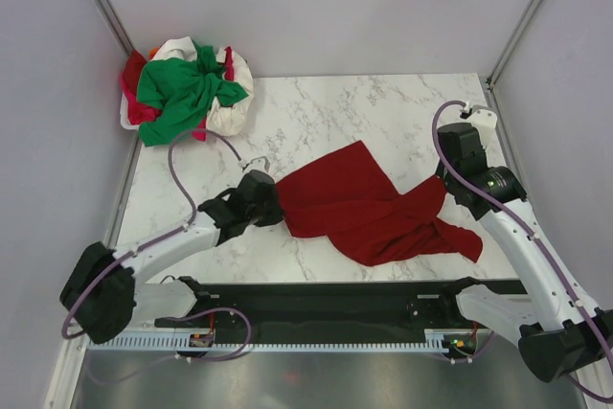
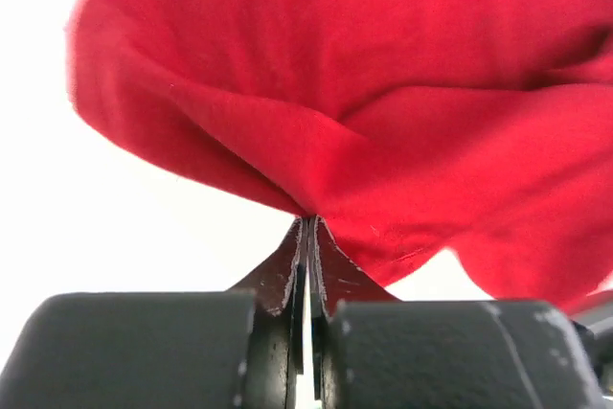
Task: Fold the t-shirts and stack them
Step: Flatten the tshirt out
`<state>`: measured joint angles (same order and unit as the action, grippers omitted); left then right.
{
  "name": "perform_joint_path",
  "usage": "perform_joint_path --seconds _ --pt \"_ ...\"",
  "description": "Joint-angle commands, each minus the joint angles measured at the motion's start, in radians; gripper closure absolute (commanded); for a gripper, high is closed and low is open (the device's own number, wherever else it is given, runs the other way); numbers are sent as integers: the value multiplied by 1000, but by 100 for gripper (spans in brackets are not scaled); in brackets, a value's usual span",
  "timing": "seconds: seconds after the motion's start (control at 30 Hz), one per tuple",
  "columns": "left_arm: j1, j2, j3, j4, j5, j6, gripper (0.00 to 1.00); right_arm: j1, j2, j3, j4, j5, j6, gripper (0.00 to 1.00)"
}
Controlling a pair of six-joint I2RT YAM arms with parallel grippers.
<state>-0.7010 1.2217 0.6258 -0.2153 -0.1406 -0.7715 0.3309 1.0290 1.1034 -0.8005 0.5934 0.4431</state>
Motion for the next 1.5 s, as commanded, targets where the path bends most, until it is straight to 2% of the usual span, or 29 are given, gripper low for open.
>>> perform_joint_path --seconds 0.0,0.03,0.13,0.3,0.43,0.53,0.57,0.67,0.7,0.77,0.8,0.87,0.9,1.0,1.2,1.37,1.47 --pt "-3 -157 219 -306 -108 113 98 -4 -32 15 21 -6 -12 100" --pt "-3 -172 276 -346 -119 132 98 -3 -33 16 21 -6 -9 100" --pt "4 -197 317 -381 -123 182 98 -3 -37 16 24 -7 -9 100" --pt "8 -174 402 -505 -63 212 98 -3 -46 33 8 -17 -15 100" --pt "8 -214 587 -650 -108 245 98 -3 -75 58 -14 -24 -12 100" --pt "8 -183 649 -688 -108 274 98 -4 -96 56 -14 -15 -4 100" --pt "8 -159 641 -687 -114 284 98 -3 -95 53 -12 -7 -3 100" --pt "15 -15 580 -642 -50 323 88 -4 -72 32 -3 -12 9 100" --pt "15 115 562 -624 19 331 79 -3 -58 20 0 -18 12 100" --pt "15 238 514 -563 59 336 63 -3 -50 6 10 -18 17 100" --pt "15 309 494 -535 68 330 50 -4 -47 -10 17 -14 17 100" --pt "15 318 418 -457 65 295 40 -4 -43 -19 21 -6 16 100" --pt "18 276 388 -434 75 281 33 -4 -41 -25 21 9 13 100" --pt "17 167 298 -380 55 224 29 -10 -35 -33 26 20 11 100" --pt "27 9 183 -368 -70 137 29 -13 -20 -57 53 -29 19 100" --pt "60 -108 74 -293 -74 78 33 -12 -20 -74 64 -37 20 100" --pt "130 -136 -10 -202 -27 60 36 -12 -18 -74 66 -49 19 100"
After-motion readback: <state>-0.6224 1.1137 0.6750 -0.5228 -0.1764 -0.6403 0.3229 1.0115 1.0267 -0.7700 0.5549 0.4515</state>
